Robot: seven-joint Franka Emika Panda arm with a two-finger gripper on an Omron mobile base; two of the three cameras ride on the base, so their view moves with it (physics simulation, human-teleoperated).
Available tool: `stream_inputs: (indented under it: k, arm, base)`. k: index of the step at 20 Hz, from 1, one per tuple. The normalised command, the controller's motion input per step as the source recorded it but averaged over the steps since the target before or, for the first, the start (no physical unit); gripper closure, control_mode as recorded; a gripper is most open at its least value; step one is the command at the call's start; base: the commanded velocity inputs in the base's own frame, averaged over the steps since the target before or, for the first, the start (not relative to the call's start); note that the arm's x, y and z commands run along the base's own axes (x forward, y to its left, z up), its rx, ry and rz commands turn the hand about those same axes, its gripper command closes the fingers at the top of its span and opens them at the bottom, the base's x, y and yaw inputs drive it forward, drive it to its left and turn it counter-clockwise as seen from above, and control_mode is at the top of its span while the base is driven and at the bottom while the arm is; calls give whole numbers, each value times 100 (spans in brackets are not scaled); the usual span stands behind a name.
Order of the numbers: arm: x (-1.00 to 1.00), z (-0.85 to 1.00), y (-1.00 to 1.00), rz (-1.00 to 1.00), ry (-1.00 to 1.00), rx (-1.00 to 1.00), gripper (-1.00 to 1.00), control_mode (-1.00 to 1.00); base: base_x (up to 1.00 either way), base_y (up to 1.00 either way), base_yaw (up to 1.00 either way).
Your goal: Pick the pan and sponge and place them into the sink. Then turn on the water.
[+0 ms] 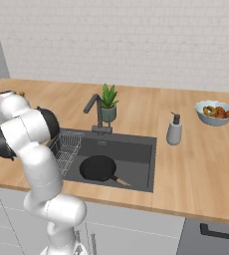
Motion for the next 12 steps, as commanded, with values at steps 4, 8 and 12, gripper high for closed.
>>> stream_inputs:
  k: [4,8,12]
  arm:
    - [39,-24,1,0,1,0,-100,-100]
    - [36,-25,0,0,1,0,-100,-100]
    - [23,-24,1,0,2,0,-100,-100]
  base:
    - [0,0,0]
    - [0,0,0]
    - [0,0,0]
